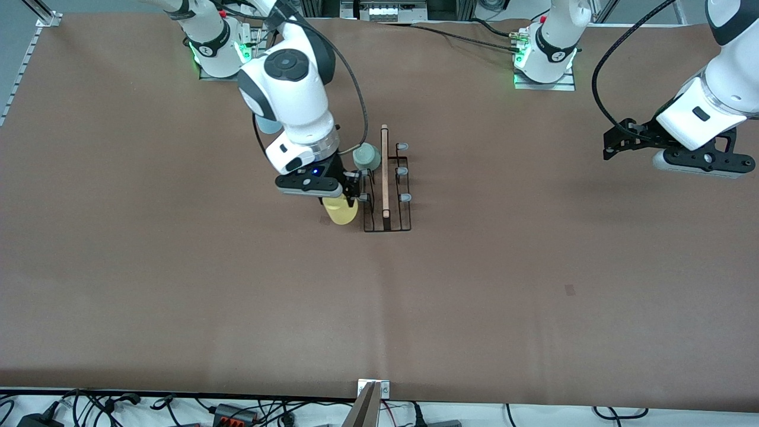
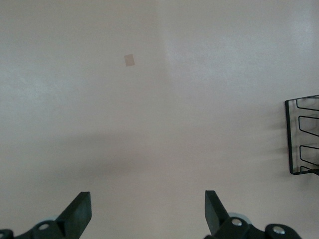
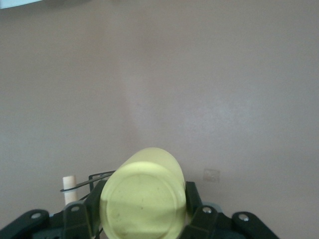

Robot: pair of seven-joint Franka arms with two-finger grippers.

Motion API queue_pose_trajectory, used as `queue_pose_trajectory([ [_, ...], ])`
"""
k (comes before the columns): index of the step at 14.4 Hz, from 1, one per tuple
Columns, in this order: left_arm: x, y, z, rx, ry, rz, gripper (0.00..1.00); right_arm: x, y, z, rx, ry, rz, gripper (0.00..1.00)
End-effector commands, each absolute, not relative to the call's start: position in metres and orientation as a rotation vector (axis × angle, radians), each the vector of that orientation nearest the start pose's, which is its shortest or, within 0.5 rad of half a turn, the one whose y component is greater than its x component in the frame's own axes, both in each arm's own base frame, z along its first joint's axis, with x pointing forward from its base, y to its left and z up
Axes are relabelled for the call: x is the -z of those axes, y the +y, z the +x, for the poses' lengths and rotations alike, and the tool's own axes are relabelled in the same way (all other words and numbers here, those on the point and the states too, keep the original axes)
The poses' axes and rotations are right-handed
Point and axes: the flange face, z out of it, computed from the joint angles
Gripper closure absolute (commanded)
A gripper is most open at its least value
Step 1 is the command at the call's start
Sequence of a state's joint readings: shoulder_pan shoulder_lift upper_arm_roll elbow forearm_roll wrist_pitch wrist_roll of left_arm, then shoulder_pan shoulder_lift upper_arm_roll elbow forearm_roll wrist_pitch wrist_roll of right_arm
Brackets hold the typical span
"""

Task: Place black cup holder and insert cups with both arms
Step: 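Carry the yellow cup to the holder and lower it onto a peg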

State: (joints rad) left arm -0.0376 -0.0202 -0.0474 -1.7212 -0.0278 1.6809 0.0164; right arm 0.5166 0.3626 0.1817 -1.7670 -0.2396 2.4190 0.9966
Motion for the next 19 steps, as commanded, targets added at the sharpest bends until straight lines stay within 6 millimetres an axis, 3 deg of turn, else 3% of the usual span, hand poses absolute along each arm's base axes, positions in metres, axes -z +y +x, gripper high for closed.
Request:
queue_pose_trajectory([
  [1,-0.581,-0.051,0.55,-0.034,0.148,-3.144,0.0,-0.392,0.435,0.519,0.431,0.304,-2.949,1.0],
  [6,-0.581,-0.051,0.55,-0.034,0.148,-3.145,0.0,-0.374,0.459,0.501,0.427,0.216,-2.974,0.98],
  [12,-0.579,-0.052,0.552,-0.04,0.155,-3.15,0.0,-0.356,0.465,0.497,0.426,0.172,-2.999,0.94],
  [13,-0.579,-0.052,0.552,-0.04,0.155,-3.15,0.0,-0.349,0.466,0.496,0.42,0.164,-3.008,0.87],
  [14,-0.579,-0.052,0.552,-0.04,0.155,-3.15,0.0,-0.347,0.466,0.496,0.412,0.169,-3.006,0.67],
  [15,-0.579,-0.052,0.552,-0.04,0.155,-3.15,0.0,-0.344,0.465,0.497,0.402,0.177,-3.01,0.04],
  [17,-0.579,-0.052,0.552,-0.04,0.155,-3.15,0.0,-0.352,0.462,0.5,0.415,0.193,-3.0,0.0],
  [19,-0.579,-0.052,0.552,-0.04,0.155,-3.15,0.0,-0.386,0.448,0.51,0.459,0.222,-2.979,0.0],
])
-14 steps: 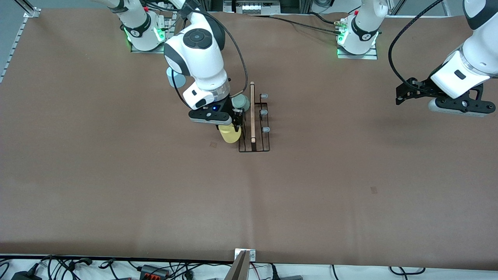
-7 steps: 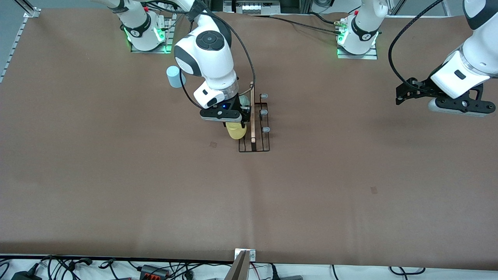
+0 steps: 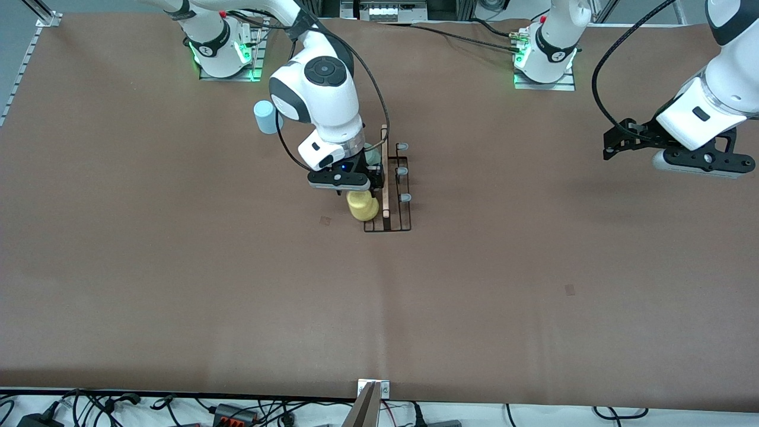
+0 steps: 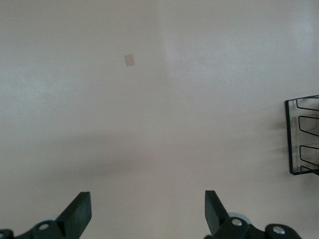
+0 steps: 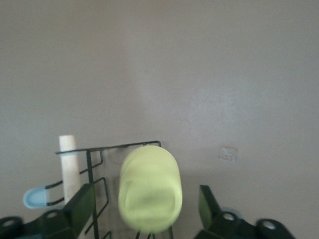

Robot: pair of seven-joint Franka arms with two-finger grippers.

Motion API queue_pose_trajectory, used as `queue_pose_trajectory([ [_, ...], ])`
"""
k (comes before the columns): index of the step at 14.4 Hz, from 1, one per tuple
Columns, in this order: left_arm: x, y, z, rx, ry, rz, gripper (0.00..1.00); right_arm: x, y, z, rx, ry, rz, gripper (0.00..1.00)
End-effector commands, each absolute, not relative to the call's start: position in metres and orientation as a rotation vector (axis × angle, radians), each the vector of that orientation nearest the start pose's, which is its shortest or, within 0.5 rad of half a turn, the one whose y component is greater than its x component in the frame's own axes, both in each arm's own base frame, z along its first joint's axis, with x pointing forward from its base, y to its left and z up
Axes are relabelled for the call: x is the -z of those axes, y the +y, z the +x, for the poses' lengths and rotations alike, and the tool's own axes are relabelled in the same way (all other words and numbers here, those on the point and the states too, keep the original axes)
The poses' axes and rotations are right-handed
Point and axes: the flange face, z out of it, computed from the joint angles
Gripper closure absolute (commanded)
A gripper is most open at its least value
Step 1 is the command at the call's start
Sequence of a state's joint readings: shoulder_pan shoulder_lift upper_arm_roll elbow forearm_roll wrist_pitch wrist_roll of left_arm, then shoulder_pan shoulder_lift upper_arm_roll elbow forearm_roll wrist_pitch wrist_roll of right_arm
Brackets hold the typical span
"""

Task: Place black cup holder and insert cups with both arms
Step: 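Open the right gripper and lift it off the yellow cup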

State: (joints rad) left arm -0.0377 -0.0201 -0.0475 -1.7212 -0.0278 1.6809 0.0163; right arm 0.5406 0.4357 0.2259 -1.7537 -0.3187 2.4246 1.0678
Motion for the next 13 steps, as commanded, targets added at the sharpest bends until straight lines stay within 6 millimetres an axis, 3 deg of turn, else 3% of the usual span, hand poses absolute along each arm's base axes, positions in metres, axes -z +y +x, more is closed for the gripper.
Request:
queue_pose_trajectory([
  [1,-0.579,-0.051,0.552,-0.04,0.152,-3.151,0.0,-0.403,0.43,0.519,0.473,0.265,-2.998,0.0],
  [2,-0.579,-0.051,0.552,-0.04,0.152,-3.151,0.0,-0.422,0.411,0.525,0.482,0.309,-3.022,0.0],
  [5,-0.579,-0.051,0.552,-0.042,0.152,-3.151,0.0,-0.5,0.317,0.54,0.485,0.519,-3.121,0.0],
  [7,-0.579,-0.051,0.552,-0.042,0.15,-3.151,0.0,-0.544,0.251,0.543,0.403,0.536,-3.168,0.0],
  [8,-0.579,-0.051,0.552,-0.04,0.15,-3.151,0.0,-0.56,0.22,0.544,0.339,0.492,-3.174,0.0],
  [11,-0.579,-0.052,0.552,-0.04,0.152,-3.151,0.0,-0.598,0.094,0.549,0.17,0.414,-3.16,0.0],
  [13,-0.579,-0.052,0.552,-0.04,0.152,-3.151,0.0,-0.615,0.034,0.545,0.116,0.339,-3.153,0.0],
])
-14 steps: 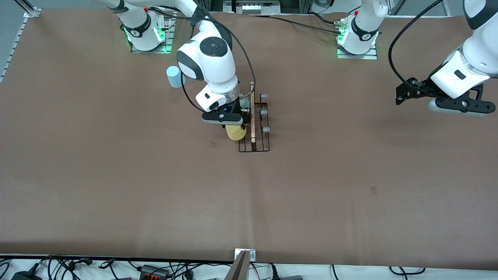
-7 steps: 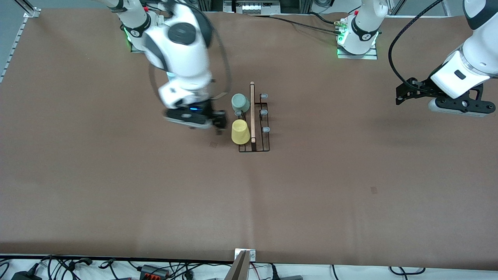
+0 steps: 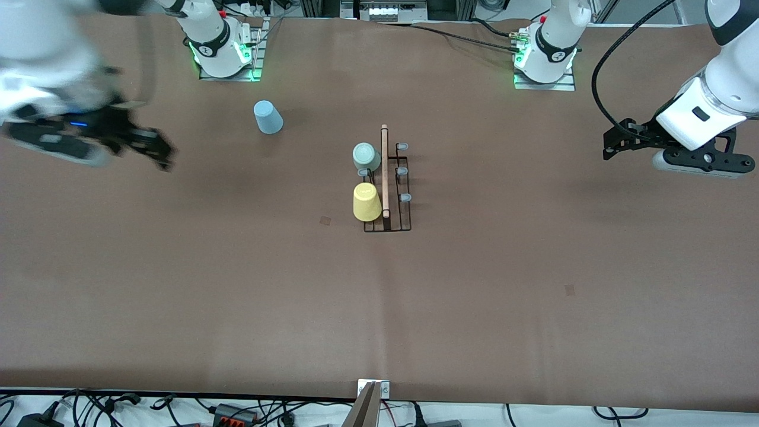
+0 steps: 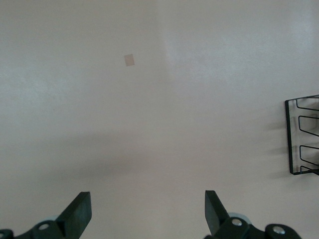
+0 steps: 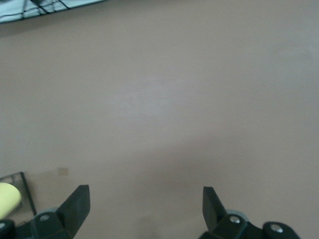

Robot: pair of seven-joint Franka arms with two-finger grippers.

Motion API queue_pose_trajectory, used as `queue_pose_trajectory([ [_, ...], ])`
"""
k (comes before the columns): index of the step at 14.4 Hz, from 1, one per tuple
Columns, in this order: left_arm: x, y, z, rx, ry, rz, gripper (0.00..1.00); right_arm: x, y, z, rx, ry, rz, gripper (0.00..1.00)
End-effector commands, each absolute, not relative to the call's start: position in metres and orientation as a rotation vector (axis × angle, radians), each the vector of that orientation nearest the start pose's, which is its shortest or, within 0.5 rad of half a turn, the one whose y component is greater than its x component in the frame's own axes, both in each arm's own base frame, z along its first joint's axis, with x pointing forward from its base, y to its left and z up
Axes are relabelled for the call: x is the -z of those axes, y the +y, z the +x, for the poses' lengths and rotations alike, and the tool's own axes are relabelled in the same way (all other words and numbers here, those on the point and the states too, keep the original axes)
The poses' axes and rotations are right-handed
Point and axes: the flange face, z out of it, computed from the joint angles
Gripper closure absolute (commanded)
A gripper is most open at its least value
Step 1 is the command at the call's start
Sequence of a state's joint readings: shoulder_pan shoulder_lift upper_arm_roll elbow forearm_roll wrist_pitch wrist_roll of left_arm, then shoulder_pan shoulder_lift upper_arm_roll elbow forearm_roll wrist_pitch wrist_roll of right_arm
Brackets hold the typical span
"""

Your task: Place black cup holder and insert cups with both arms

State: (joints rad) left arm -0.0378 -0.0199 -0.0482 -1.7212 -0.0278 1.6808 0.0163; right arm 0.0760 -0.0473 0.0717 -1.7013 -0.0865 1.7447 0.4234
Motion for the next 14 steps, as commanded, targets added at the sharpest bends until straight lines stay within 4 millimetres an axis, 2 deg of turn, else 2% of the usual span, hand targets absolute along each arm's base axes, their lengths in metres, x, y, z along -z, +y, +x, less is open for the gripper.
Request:
queue_pose_trajectory([
  [1,-0.579,-0.051,0.552,-0.04,0.15,-3.151,0.0,-0.627,-0.003,0.541,0.072,0.29,-3.162,0.0],
  [3,-0.579,-0.052,0.552,-0.04,0.15,-3.153,0.0,-0.647,-0.036,0.537,0.013,0.237,-3.171,0.0],
  [5,-0.579,-0.052,0.552,-0.04,0.15,-3.153,0.0,-0.655,-0.052,0.547,0.021,0.26,-3.171,0.0],
  [6,-0.579,-0.051,0.552,-0.042,0.147,-3.153,0.0,-0.636,-0.066,0.564,-0.029,0.303,-3.171,0.0],
  [7,-0.579,-0.052,0.552,-0.04,0.15,-3.153,0.0,-0.635,-0.071,0.572,-0.056,0.305,-3.156,0.0],
  [10,-0.579,-0.052,0.552,-0.04,0.147,-3.153,0.0,-0.627,-0.082,0.574,-0.083,0.223,-3.122,0.0],
  [14,-0.579,-0.053,0.552,-0.04,0.15,-3.154,0.0,-0.62,-0.062,0.578,-0.105,0.169,-3.124,0.0],
])
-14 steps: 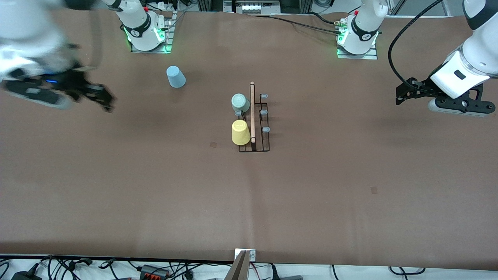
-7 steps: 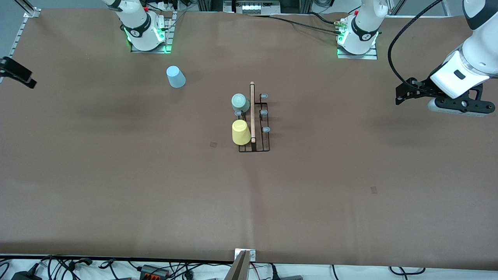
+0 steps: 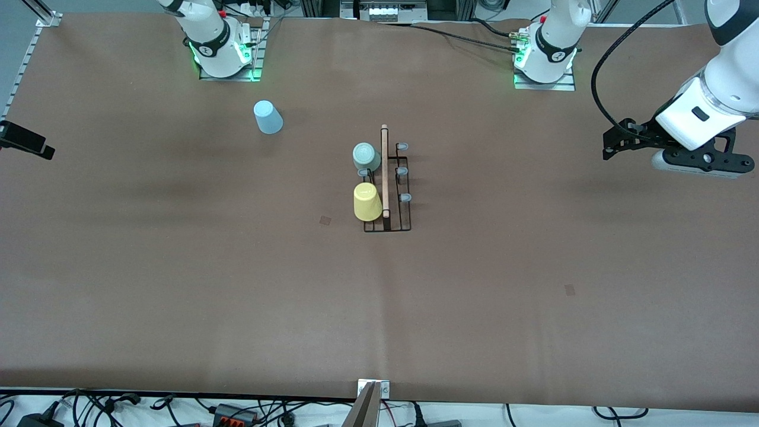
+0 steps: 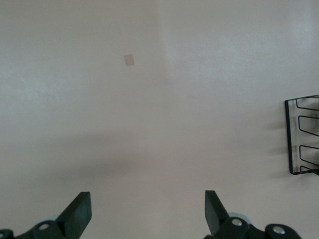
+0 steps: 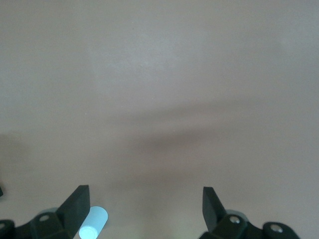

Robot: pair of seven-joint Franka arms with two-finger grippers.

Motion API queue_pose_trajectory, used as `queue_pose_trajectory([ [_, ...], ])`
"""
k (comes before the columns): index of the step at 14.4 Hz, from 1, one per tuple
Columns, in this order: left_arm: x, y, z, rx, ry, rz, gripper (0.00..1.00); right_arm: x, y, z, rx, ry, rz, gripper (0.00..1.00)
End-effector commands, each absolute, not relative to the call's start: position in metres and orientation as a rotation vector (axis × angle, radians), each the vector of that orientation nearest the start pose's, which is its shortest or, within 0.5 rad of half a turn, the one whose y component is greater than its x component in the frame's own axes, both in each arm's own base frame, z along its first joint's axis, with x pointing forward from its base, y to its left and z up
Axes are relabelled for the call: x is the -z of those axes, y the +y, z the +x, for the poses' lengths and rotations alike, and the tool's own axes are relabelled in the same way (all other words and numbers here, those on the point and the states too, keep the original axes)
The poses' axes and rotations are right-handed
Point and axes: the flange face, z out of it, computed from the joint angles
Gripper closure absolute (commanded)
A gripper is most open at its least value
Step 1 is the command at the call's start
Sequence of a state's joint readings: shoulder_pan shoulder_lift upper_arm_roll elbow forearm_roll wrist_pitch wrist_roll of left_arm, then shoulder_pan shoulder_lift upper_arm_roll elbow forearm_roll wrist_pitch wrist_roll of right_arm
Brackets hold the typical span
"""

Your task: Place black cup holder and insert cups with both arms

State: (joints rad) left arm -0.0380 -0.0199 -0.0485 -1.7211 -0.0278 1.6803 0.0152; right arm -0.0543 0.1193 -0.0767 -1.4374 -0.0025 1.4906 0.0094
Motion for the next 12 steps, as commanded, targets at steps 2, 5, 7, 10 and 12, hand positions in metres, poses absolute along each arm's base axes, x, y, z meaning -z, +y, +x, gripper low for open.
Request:
queue_pose_trajectory([
  [2,-0.579,-0.053,0.552,-0.04,0.15,-3.154,0.0,-0.614,-0.059,0.581,-0.08,0.17,-3.111,0.0],
  [5,-0.579,-0.052,0.552,-0.042,0.15,-3.154,0.0,-0.606,-0.056,0.592,-0.03,0.138,-3.119,0.0],
  [7,-0.582,-0.052,0.552,-0.03,0.147,-3.155,0.0,-0.607,-0.048,0.595,-0.008,0.115,-3.123,0.0],
  [10,-0.582,-0.052,0.555,-0.03,0.152,-3.155,0.0,-0.608,-0.048,0.579,-0.03,0.11,-3.122,0.0],
  [12,-0.582,-0.051,0.555,-0.03,0.152,-3.155,0.0,-0.606,-0.048,0.578,-0.035,0.11,-3.125,0.0],
])
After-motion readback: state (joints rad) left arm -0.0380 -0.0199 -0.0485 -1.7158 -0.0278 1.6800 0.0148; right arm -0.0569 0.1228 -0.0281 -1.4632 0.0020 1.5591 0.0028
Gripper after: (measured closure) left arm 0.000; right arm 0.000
